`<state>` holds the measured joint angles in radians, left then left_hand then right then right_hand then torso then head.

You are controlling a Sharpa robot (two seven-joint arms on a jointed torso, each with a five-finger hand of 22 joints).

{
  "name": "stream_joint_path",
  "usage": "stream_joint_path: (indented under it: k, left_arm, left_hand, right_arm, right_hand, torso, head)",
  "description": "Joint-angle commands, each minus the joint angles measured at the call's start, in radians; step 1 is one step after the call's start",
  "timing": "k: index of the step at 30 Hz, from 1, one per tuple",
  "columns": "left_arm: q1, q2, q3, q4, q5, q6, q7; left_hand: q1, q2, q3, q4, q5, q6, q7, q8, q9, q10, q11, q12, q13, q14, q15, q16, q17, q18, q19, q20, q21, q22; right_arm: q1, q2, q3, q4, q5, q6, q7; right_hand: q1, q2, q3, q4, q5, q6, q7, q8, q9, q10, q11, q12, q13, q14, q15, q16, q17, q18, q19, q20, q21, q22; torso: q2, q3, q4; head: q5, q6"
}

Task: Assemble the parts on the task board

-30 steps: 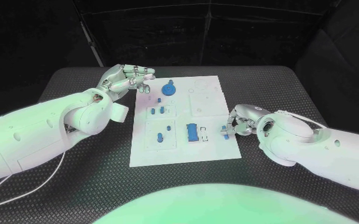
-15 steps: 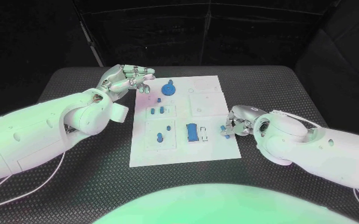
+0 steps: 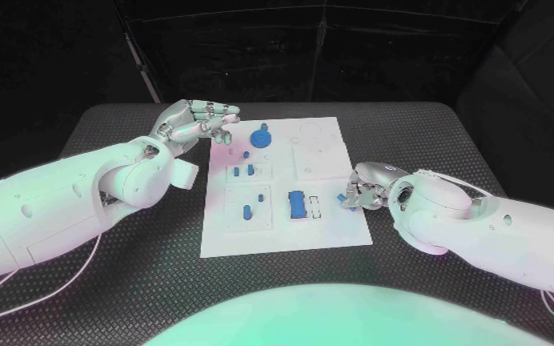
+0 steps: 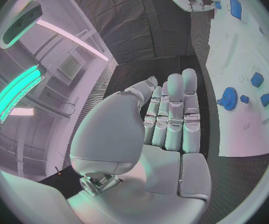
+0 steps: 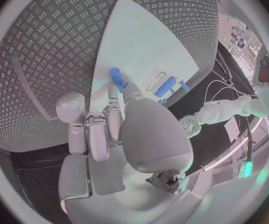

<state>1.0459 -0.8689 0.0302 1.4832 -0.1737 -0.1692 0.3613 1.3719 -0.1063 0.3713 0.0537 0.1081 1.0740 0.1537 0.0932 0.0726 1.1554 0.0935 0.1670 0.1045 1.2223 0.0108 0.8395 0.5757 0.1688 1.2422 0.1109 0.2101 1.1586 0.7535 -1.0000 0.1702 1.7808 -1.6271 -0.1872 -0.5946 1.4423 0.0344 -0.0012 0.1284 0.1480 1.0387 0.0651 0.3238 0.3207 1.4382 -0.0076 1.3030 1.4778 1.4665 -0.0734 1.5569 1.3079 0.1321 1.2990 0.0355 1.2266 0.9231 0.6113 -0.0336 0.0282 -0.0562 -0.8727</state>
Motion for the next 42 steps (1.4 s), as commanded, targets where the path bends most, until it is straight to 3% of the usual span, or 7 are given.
stream_joint_path:
  k: [1,12,18,23,32,35,42]
  left_arm:
    - [0.001,0.0,0.001,0.002,0.005,0.01,0.005]
    - [-0.001,0.001,0.001,0.001,0.005,0.011,0.004]
    - [-0.002,0.001,0.001,0.001,0.005,0.011,0.004]
    - [-0.002,0.001,0.001,0.001,0.005,0.012,0.004]
    - [-0.002,0.002,0.001,0.002,0.005,0.014,0.002]
    - [-0.002,0.002,0.001,0.002,0.005,0.015,0.002]
    - [-0.002,0.001,0.001,0.003,0.005,0.016,0.001]
  left_hand:
    - [-0.003,0.006,-0.006,-0.001,-0.004,-0.004,0.005,-0.005,-0.001,-0.008,-0.001,0.004,0.002,-0.007,0.003,-0.003,-0.001,0.012,0.003,0.004,-0.006,-0.002]
    - [-0.003,0.006,-0.006,-0.001,-0.004,-0.004,0.005,-0.005,-0.001,-0.008,-0.001,0.004,0.002,-0.007,0.003,-0.003,-0.001,0.012,0.003,0.004,-0.006,-0.002]
    - [-0.003,0.006,-0.006,-0.001,-0.004,-0.004,0.005,-0.005,-0.001,-0.008,-0.001,0.004,0.002,-0.007,0.003,-0.003,-0.001,0.012,0.003,0.004,-0.006,-0.002]
    - [-0.003,0.006,-0.006,-0.001,-0.004,-0.004,0.005,-0.005,-0.001,-0.008,-0.001,0.004,0.002,-0.007,0.003,-0.003,-0.001,0.012,0.003,0.004,-0.006,-0.002]
    - [-0.003,0.006,-0.006,-0.001,-0.004,-0.004,0.005,-0.005,-0.001,-0.008,-0.001,0.004,0.002,-0.007,0.003,-0.003,-0.001,0.012,0.003,0.004,-0.006,-0.002]
    - [-0.003,0.006,-0.006,-0.001,-0.004,-0.004,0.005,-0.005,-0.001,-0.008,-0.001,0.004,0.002,-0.007,0.003,-0.003,-0.001,0.012,0.003,0.004,-0.006,-0.002]
    - [-0.003,0.006,-0.006,-0.001,-0.004,-0.004,0.005,-0.005,-0.001,-0.008,-0.001,0.004,0.002,-0.007,0.003,-0.003,-0.001,0.012,0.003,0.004,-0.006,-0.002]
  right_arm:
    - [-0.004,-0.002,-0.005,0.008,0.026,-0.021,-0.003]
    - [-0.004,-0.02,-0.004,0.063,0.139,-0.187,0.041]
    - [-0.004,-0.016,-0.004,0.077,0.19,-0.226,0.06]
    - [-0.004,-0.004,-0.004,0.073,0.217,-0.217,0.062]
    - [-0.004,0.037,-0.004,0.043,0.24,-0.142,0.046]
    - [-0.004,0.05,-0.004,0.036,0.241,-0.13,0.042]
    - [-0.004,0.068,-0.005,0.024,0.242,-0.116,0.029]
  right_hand:
    - [0.031,0.045,0.022,0.011,0.006,0.003,-0.002,-0.009,0.003,0.006,-0.008,0.0,-0.135,0.098,-0.005,-0.001,0.232,-0.014,0.004,-0.004,-0.004,0.002]
    - [-0.049,-0.025,0.13,0.048,0.066,0.016,-0.002,-0.027,0.003,0.012,-0.008,0.004,-0.128,0.099,-0.005,0.001,0.237,-0.015,0.01,-0.003,0.001,0.012]
    - [-0.082,-0.053,0.169,0.065,0.084,0.022,-0.002,-0.032,0.005,0.015,-0.007,0.008,-0.124,0.1,-0.004,0.003,0.241,-0.016,0.013,-0.003,0.004,0.018]
    - [-0.095,-0.065,0.189,0.071,0.091,0.025,-0.003,-0.035,0.006,0.016,-0.007,0.009,-0.123,0.1,-0.004,0.004,0.242,-0.016,0.013,-0.003,0.005,0.019]
    - [-0.132,-0.086,0.216,0.089,0.094,0.031,-0.002,-0.037,0.009,0.018,-0.006,0.009,-0.121,0.1,-0.003,0.004,0.242,-0.016,0.013,-0.002,0.005,0.02]
    - [-0.154,-0.097,0.218,0.096,0.147,0.038,-0.003,-0.036,0.012,0.019,-0.007,0.008,-0.122,0.1,-0.004,0.004,0.242,-0.016,0.013,-0.002,0.005,0.02]
    - [-0.173,-0.103,0.216,0.102,0.166,0.047,-0.005,-0.032,0.018,0.022,-0.008,0.013,-0.118,0.101,-0.005,0.006,0.246,-0.017,0.015,-0.003,0.007,0.025]
  torso:
    - [0.0,0.0013,-0.0011]
    - [0.001,0.001,0.0003]
    - [0.001,0.0003,-0.0001]
    - [0.001,-0.0009,0.0006]
    - [0.001,-0.0005,0.0022]
    - [0.0,-0.0004,0.0015]
    - [0.002,0.0,0.0004]
  head:
    - [0.001,0.0]
    - [0.0,0.0]
    - [0.001,0.0]
    - [0.0,0.0]
    - [0.002,0.0]
    - [0.003,0.0]
    - [0.006,0.0]
